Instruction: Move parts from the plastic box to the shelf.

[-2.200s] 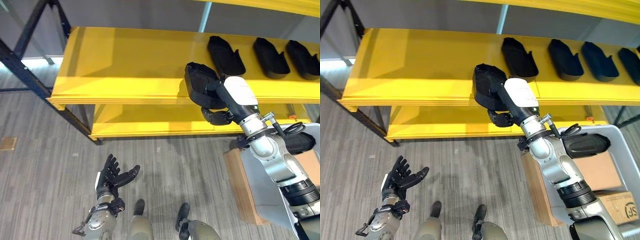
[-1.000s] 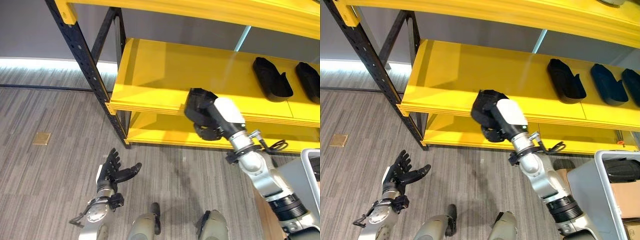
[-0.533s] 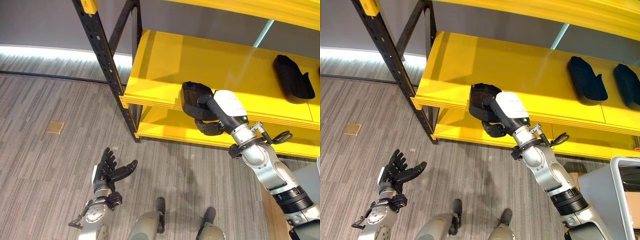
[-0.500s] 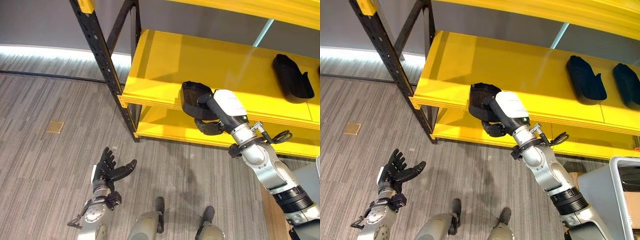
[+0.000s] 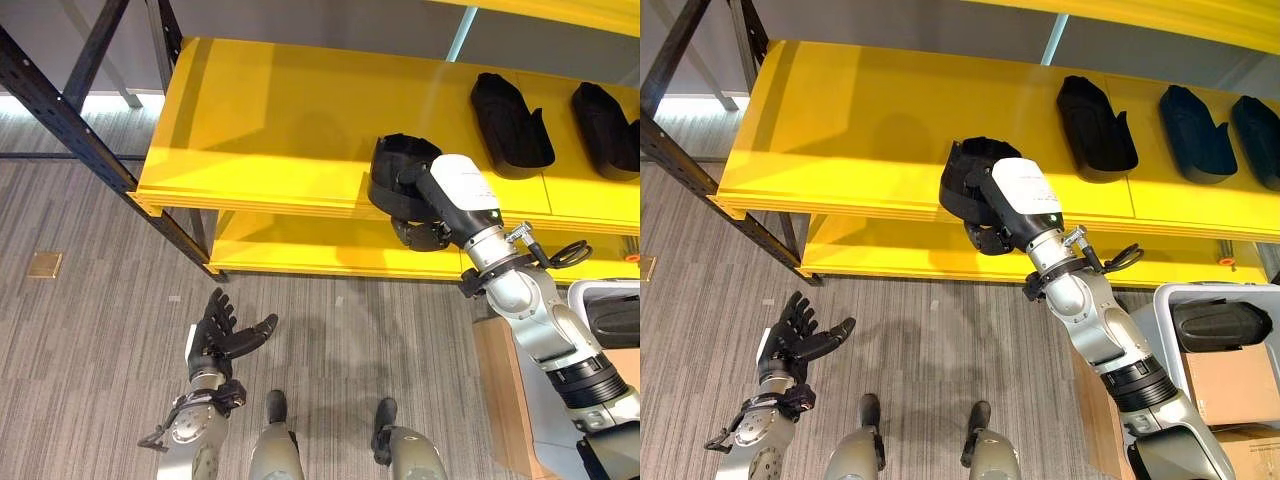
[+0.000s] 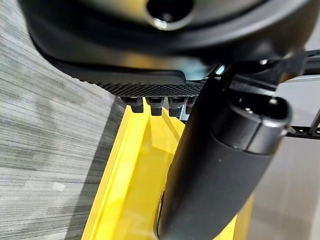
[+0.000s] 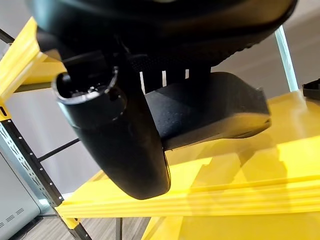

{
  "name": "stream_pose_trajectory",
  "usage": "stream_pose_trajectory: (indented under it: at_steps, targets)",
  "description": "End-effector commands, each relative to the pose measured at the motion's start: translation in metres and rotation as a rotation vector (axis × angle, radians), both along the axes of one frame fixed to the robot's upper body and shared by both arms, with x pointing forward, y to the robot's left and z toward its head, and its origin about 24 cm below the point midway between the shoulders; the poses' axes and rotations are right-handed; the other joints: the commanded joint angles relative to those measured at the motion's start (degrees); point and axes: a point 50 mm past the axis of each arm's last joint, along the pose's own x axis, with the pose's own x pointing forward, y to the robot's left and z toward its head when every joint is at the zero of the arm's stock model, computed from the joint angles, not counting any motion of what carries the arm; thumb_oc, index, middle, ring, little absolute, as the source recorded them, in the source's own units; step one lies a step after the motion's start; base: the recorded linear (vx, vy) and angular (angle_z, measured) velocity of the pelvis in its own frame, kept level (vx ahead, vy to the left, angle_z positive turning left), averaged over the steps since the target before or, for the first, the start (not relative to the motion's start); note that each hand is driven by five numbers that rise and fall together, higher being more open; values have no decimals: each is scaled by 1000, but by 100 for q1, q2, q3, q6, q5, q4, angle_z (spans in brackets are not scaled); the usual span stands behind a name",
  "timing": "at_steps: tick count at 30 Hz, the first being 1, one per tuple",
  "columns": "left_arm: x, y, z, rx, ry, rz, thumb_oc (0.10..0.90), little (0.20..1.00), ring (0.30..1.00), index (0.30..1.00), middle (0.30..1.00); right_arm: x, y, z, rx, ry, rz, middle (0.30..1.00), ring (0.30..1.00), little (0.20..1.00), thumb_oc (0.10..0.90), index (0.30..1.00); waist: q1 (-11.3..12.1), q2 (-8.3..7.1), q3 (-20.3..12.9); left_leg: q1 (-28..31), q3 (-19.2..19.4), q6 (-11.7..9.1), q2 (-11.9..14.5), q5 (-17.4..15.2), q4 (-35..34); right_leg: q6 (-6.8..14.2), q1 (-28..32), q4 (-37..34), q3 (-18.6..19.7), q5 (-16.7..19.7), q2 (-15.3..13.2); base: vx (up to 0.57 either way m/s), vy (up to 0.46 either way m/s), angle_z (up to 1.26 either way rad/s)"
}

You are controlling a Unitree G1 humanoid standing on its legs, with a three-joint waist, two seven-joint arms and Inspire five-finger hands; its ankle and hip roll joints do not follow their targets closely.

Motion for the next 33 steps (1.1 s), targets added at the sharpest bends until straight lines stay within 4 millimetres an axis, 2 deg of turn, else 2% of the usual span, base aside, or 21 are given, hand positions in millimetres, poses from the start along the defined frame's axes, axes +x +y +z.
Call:
stream_pose_trajectory:
  at_steps: [1, 7, 9, 10, 11, 12, 13, 14, 15, 16, 17, 18, 19, 21, 22, 23, 24, 25, 27, 30, 33]
  targets:
    - [4, 5, 36, 44, -205, -10, 900, 1000, 1000, 1000, 1000, -14, 15, 69, 83, -334, 118, 300, 300, 300, 400, 300, 186, 235, -542, 850, -92, -237, 1050, 138, -277, 466, -462, 558, 160, 207, -619, 43, -85, 2]
    - [2, 5, 34, 35, -197, -1, 900, 1000, 1000, 1000, 1000, -17, 17, 75, 70, -353, 144, 300, 300, 300, 400, 300, 223, 281, -539, 773, -235, -276, 1144, 479, 3, 299, -453, 540, 202, 64, -393, 45, -95, 1]
    - [0, 7, 32, 29, -189, 13, 900, 1000, 1000, 1000, 1000, -17, 21, 78, 68, -366, 165, 300, 300, 300, 400, 300, 282, 270, -520, 714, -306, -288, 1207, 693, 297, 171, -331, 435, 215, -29, -243, 66, -223, -7]
    - [-3, 9, 30, 21, -180, 28, 900, 1000, 1000, 1000, 1000, -19, 29, 84, 65, -387, 202, 300, 300, 300, 400, 300, 448, 189, -416, 338, -503, -258, 1243, 1142, 1152, -63, -46, 133, 236, -156, -33, 0, -334, -7]
    - [-2, 9, 30, 22, -180, 25, 900, 1000, 1000, 1000, 1000, -19, 29, 88, 59, -401, 204, 300, 300, 300, 400, 300, 520, 138, -308, -68, -711, -213, 1234, 1364, 1715, -220, 124, -53, 158, -180, 84, -3, -468, -13]
    - [-1, 8, 32, 24, -183, 14, 900, 1000, 1000, 1000, 1000, -19, 30, 95, 55, -424, 207, 300, 300, 300, 400, 300, 622, 56, -185, -383, -827, -135, 1114, 1441, 2162, -353, 258, -180, 104, -211, 159, -29, -328, -6]
    - [0, 8, 32, 24, -185, 11, 900, 1000, 1000, 1000, 1000, -19, 30, 98, 62, -436, 207, 300, 300, 300, 400, 300, 650, 31, -121, -572, -865, -101, 989, 1262, 2393, -378, 361, -278, 18, -264, 192, -7, -197, 5]
    - [0, 8, 33, 24, -186, 11, 900, 1000, 1000, 1000, 1000, -19, 30, 98, 61, -436, 207, 300, 300, 300, 400, 300, 644, 35, -122, -580, -874, -102, 990, 1258, 2401, -378, 363, -279, 11, -264, 195, 42, -101, 27]
    - [0, 8, 32, 27, -185, 7, 900, 1000, 1000, 1000, 1000, -19, 29, 101, 60, -451, 197, 300, 300, 300, 400, 300, 686, 4, -108, -730, -805, -107, 929, 1082, 2334, -352, 441, -333, -64, -319, 187, 158, 3, 39]
    - [2, 7, 34, 31, -189, -3, 900, 1000, 1000, 1000, 1000, -20, 29, 108, 48, -471, 203, 300, 300, 300, 400, 300, 725, 20, -137, -845, -661, -156, 855, 874, 1457, -256, 582, -415, -109, -376, 183, 258, 89, 56]
    - [2, 7, 35, 39, -189, -9, 900, 1000, 1000, 1000, 1000, -20, 30, 112, 49, -484, 208, 300, 300, 300, 400, 300, 780, 81, -178, -952, -665, -248, 807, 928, 580, -157, 655, -449, -111, -403, 190, 304, 180, 55]
    - [3, 6, 34, 39, -186, -18, 900, 1000, 1000, 1000, 1000, -18, 32, 113, 41, -476, 210, 300, 300, 300, 400, 300, 822, 85, -196, -841, -692, -307, 781, 1081, 93, -102, 704, -399, -72, -413, 147, 253, 204, 44]
    - [3, 6, 32, 40, -177, -21, 900, 1000, 1000, 1000, 1000, -17, 33, 112, 53, -470, 213, 300, 300, 300, 400, 300, 851, 126, -225, -863, -803, -370, 795, 1343, -278, -62, 747, -373, -46, -422, 146, 153, 116, 11]
    - [3, 4, 30, 47, -165, -35, 900, 1000, 1000, 1000, 1000, -16, 36, 110, 81, -460, 225, 300, 300, 300, 400, 300, 920, 202, -289, -919, -912, -476, 770, 1513, -681, 7, 952, -348, -21, -503, 131, 278, 199, -21]
    - [2, 5, 30, 39, -165, -33, 900, 1000, 1000, 1000, 1000, -17, 37, 107, 83, -451, 230, 300, 300, 300, 400, 300, 933, 219, -350, -782, -915, -454, 768, 1402, -649, 50, 1064, -348, -12, -546, 84, 448, 375, -35]
    - [1, 7, 29, 39, -162, -31, 900, 1000, 1000, 1000, 1000, -18, 44, 100, 112, -432, 255, 300, 300, 300, 400, 300, 1039, 211, -385, -707, -1114, -411, 576, 979, -208, 114, 1266, -396, 118, -536, -47, 256, 244, -57]
    - [1, 7, 29, 40, -161, -32, 900, 1000, 1000, 1000, 1000, -18, 44, 100, 113, -432, 254, 300, 300, 300, 400, 300, 1040, 201, -385, -714, -1117, -408, 566, 958, -180, 119, 1279, -405, 114, -535, -54, 280, 313, -93]
    - [6, 6, 34, 48, -177, -54, 900, 1000, 1000, 1000, 1000, -19, 46, 95, 134, -416, 259, 300, 300, 300, 400, 300, 1049, 147, -395, -914, -1039, -303, 312, 586, 425, 194, 1499, -494, 65, -477, -251, 173, 207, -71]
    - [11, 7, 41, 97, -197, -79, 900, 1000, 1000, 1000, 1000, -20, 49, 91, 159, -402, 275, 300, 300, 300, 400, 300, 1044, 95, -429, -1092, -968, -181, 108, 268, 873, 262, 1583, -565, 123, -401, -391, 191, 251, -12]
    - [12, 8, 47, 123, -212, -91, 900, 1000, 1000, 1000, 1000, -20, 54, 92, 147, -399, 284, 300, 300, 300, 400, 300, 1071, 39, -557, -1302, -798, -36, -76, -188, 1522, 388, 1659, -646, 134, -279, -634, 192, 221, -5]
    - [11, 10, 48, 129, -214, -83, 900, 1000, 1000, 1000, 1000, -20, 57, 97, 137, -409, 290, 300, 300, 300, 400, 300, 1071, -2, -594, -1409, -722, 41, -133, -383, 1773, 434, 1633, -662, 139, -204, -722, 113, 114, -18]
